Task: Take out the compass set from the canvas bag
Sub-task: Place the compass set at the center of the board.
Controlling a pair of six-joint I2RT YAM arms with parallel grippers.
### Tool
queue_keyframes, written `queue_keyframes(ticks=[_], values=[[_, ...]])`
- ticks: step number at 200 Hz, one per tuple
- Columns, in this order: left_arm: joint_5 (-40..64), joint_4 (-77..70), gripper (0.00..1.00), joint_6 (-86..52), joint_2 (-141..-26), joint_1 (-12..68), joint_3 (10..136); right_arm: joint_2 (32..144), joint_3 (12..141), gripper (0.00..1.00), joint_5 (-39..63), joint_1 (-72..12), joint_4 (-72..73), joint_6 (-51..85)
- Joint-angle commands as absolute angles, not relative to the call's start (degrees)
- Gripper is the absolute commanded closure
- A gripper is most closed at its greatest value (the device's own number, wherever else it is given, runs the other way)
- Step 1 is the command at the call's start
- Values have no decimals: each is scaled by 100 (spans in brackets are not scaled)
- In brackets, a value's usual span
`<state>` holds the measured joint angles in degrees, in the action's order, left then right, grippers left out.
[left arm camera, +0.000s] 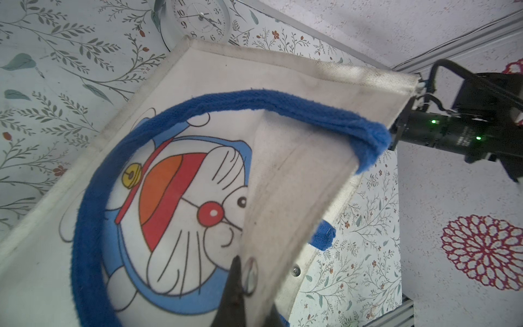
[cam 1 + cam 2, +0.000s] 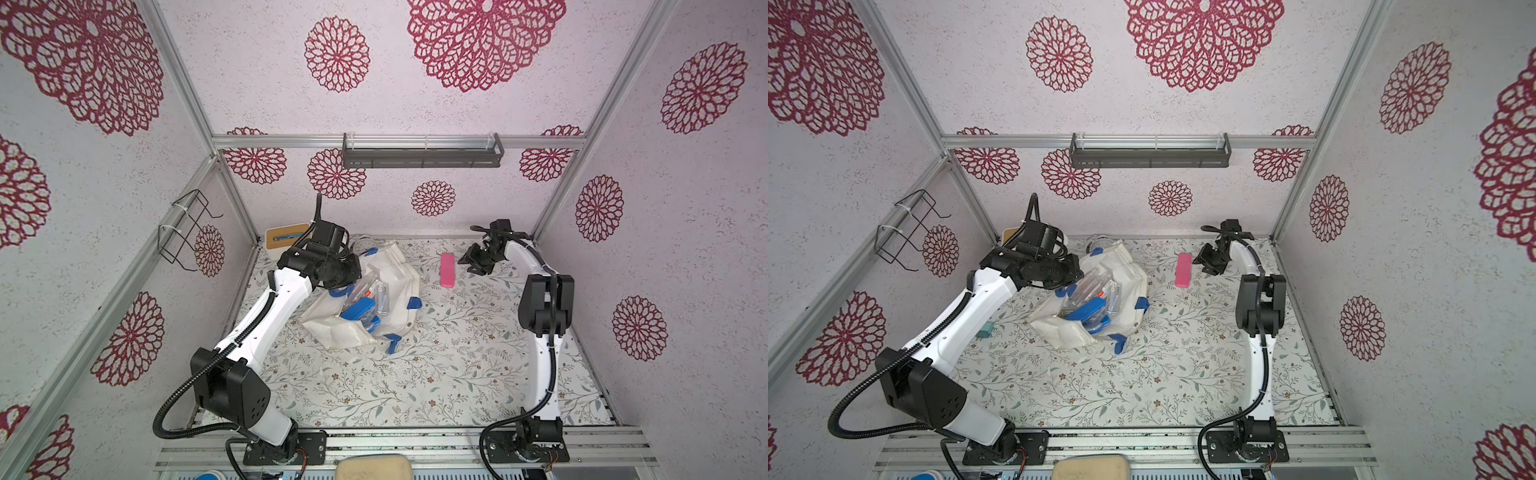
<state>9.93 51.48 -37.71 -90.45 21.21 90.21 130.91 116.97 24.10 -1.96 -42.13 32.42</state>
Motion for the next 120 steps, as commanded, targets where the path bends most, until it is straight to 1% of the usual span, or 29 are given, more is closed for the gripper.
queue_keyframes(ticks=[1, 17, 38, 65, 94, 120], values=[[1108, 4904, 100, -3841, -8912, 2122, 8974, 11767, 11165, 56, 1976, -442, -3850, 3874], [1116, 4893, 100, -3836, -8908, 2121, 8974, 11090, 10630, 59, 1917, -865, -3613, 4072], [1138, 4904, 100, -3827, -8921, 2132, 8979, 10275, 9908, 61, 1753, -1658, -3177, 4463], [1134, 4937, 100, -3822, -8930, 2144, 9033, 9656, 9246, 64, 1418, -2781, -2693, 5045], [1083, 4965, 100, -3832, -8946, 2186, 9038, 9742, 9161, 66, 1262, -3836, -2375, 5432], [1039, 4961, 100, -3867, -8973, 2249, 9049, 10307, 9589, 68, 1072, -4393, -2651, 5527]])
